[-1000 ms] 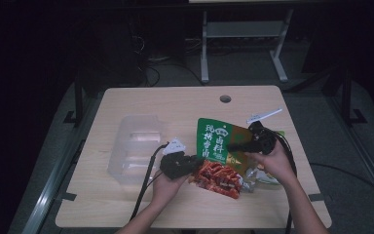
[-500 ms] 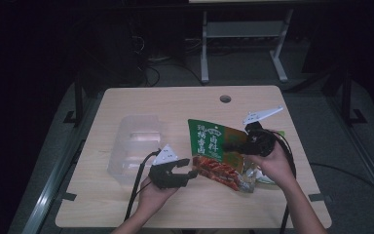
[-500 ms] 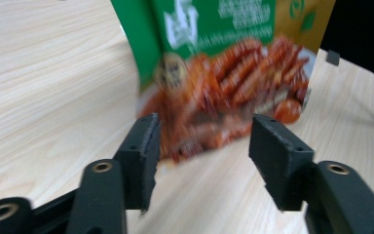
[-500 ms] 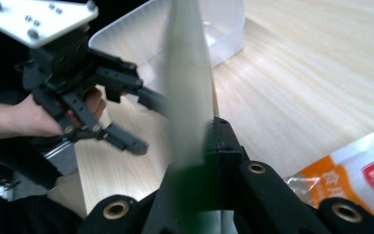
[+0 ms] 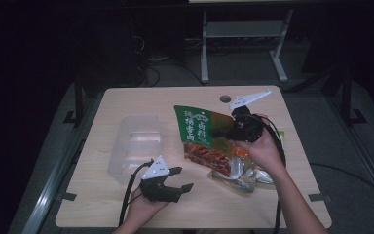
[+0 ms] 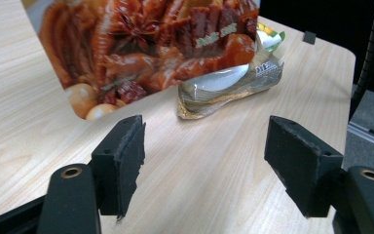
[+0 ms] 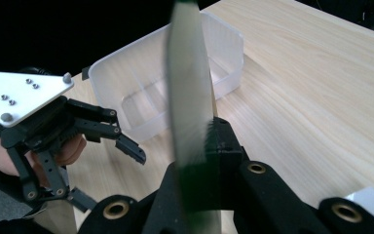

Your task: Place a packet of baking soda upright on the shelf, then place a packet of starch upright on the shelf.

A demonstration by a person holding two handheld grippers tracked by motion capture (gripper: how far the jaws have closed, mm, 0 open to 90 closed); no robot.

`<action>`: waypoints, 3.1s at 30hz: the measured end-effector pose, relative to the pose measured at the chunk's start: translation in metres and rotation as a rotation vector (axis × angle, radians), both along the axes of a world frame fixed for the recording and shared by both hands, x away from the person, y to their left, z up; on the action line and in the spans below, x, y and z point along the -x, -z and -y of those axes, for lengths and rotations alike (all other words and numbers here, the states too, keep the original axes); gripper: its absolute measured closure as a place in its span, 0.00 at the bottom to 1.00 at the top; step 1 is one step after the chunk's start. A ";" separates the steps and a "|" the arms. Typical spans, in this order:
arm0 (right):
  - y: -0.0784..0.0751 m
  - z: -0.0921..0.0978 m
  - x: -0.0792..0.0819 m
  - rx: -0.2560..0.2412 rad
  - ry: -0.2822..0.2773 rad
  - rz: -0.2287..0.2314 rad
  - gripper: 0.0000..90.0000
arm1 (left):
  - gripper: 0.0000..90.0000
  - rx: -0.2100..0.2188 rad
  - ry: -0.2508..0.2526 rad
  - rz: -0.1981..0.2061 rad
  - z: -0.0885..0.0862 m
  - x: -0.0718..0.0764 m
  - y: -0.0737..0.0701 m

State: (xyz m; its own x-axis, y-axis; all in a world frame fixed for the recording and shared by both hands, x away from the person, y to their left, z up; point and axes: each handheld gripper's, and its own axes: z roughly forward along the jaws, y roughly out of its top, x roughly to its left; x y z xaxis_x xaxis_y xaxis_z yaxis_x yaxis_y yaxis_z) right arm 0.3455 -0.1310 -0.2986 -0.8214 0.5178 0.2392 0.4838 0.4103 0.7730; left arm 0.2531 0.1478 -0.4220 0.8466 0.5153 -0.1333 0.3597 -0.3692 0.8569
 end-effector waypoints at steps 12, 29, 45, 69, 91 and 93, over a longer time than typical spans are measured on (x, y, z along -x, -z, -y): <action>-0.017 -0.018 -0.017 0.032 -0.016 0.021 1.00 | 0.33 -0.008 0.003 0.030 -0.004 0.003 -0.002; -0.040 -0.059 -0.046 0.008 -0.067 0.061 1.00 | 0.32 -0.016 0.013 0.034 -0.006 0.002 -0.002; -0.041 -0.110 -0.078 -0.016 -0.134 0.060 1.00 | 0.32 -0.008 0.010 0.023 -0.006 0.004 0.000; -0.033 -0.172 -0.100 -0.054 -0.186 0.057 1.00 | 0.32 -0.017 0.015 0.025 -0.009 0.002 0.000; 0.023 -0.203 -0.140 -0.139 -0.122 -0.023 1.00 | 0.31 -0.003 0.011 0.024 -0.011 0.002 0.000; 0.028 -0.202 -0.141 -0.136 -0.121 -0.029 1.00 | 0.31 0.000 0.009 0.022 -0.011 0.002 0.001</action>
